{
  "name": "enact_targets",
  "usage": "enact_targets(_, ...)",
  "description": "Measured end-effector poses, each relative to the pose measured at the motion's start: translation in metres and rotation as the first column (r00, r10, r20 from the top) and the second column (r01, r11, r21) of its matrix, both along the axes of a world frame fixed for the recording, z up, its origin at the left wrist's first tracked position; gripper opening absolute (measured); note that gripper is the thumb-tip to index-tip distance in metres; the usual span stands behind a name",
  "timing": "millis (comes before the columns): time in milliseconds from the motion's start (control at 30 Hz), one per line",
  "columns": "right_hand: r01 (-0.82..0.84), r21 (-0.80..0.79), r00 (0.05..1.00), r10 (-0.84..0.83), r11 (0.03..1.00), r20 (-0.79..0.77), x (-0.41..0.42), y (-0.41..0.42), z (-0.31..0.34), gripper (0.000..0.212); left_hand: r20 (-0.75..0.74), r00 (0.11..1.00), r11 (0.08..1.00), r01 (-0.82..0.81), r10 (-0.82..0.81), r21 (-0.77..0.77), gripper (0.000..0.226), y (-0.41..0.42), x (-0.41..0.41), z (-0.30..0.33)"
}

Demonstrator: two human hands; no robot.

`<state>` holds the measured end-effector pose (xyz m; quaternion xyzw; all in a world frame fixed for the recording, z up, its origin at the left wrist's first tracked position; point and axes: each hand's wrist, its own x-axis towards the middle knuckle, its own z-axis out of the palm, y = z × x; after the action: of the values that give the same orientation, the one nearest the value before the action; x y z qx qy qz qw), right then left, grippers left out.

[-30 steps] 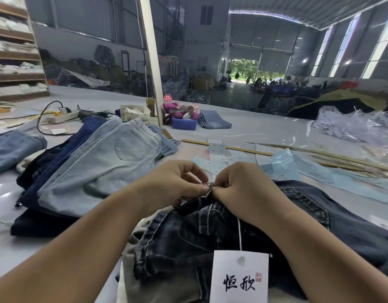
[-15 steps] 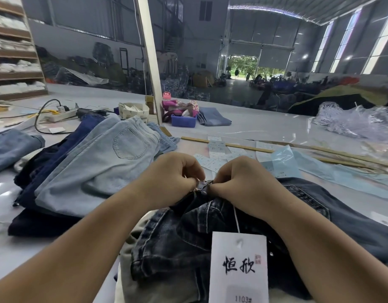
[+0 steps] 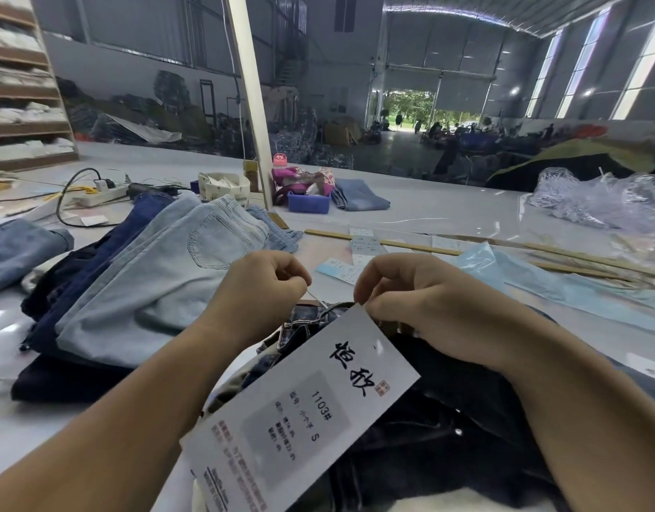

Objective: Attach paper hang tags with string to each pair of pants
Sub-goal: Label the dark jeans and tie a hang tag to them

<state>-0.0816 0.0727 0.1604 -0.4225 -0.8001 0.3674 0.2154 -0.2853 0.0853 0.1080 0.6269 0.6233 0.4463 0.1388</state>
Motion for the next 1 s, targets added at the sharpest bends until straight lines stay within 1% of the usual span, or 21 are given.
enact_targets(67, -0.095, -0.016, 0.995, 0.095, 0.995, -0.024, 0.007, -0.004, 0.005, 0.010, 0.006, 1.000, 1.000, -0.004, 0.004, -0.002, 0.022, 0.002, 0.000, -0.001)
enact_targets(167, -0.197, 0.057, 0.980, 0.195, 0.979, 0.029, 0.018, -0.011, 0.007, 0.016, 0.019, 1.000, 1.000, -0.001, 0.001, -0.002, 0.021, 0.005, 0.001, -0.003)
enact_targets(233, -0.211, 0.159, 0.976, 0.198, 0.964, 0.091, 0.019, -0.014, 0.004, 0.019, 0.048, 0.999, 1.000, 0.010, -0.009, -0.007, 0.023, 0.008, 0.003, -0.005)
enact_targets(333, -0.168, 0.312, 0.984, 0.139, 0.935, 0.111, 0.017, -0.015, -0.005, 0.021, 0.093, 0.995, 0.999, 0.035, -0.033, -0.020, 0.023, 0.011, 0.008, -0.006)
enact_targets(433, -0.212, 0.357, 0.977, 0.195, 0.910, 0.083, 0.012, -0.017, -0.011, 0.014, 0.113, 0.993, 1.000, 0.023, -0.022, -0.012, 0.022, 0.014, 0.010, -0.006)
enact_targets(500, -0.245, 0.381, 0.969, 0.225, 0.892, 0.097, 0.008, -0.018, -0.012, 0.014, 0.114, 0.993, 1.000, -0.010, 0.010, -0.007, 0.022, 0.019, 0.012, -0.005)
enact_targets(600, -0.288, 0.403, 0.956, 0.237, 0.869, 0.172, -0.002, -0.019, -0.013, 0.020, 0.132, 0.989, 0.997, -0.071, 0.071, -0.010, 0.021, 0.027, 0.015, -0.002)
enact_targets(700, -0.311, 0.410, 0.942, 0.221, 0.857, 0.251, -0.011, -0.019, -0.015, 0.026, 0.167, 0.981, 0.995, -0.095, 0.095, -0.010, 0.020, 0.034, 0.021, -0.001)
enact_targets(800, -0.276, 0.339, 0.952, 0.206, 0.899, 0.228, -0.012, -0.018, -0.015, 0.022, 0.246, 0.965, 0.996, -0.088, 0.092, -0.027, 0.017, 0.038, 0.024, -0.001)
enact_targets(900, -0.234, 0.265, 0.966, 0.194, 0.935, 0.169, -0.011, -0.017, -0.015, 0.013, 0.370, 0.926, 0.996, -0.054, 0.076, -0.070, 0.015, 0.040, 0.022, -0.003)
enact_targets(1000, -0.197, 0.237, 0.976, 0.169, 0.951, 0.135, -0.014, -0.016, -0.017, 0.019, 0.470, 0.880, 0.995, -0.016, 0.061, -0.098, 0.016, 0.039, 0.020, -0.004)
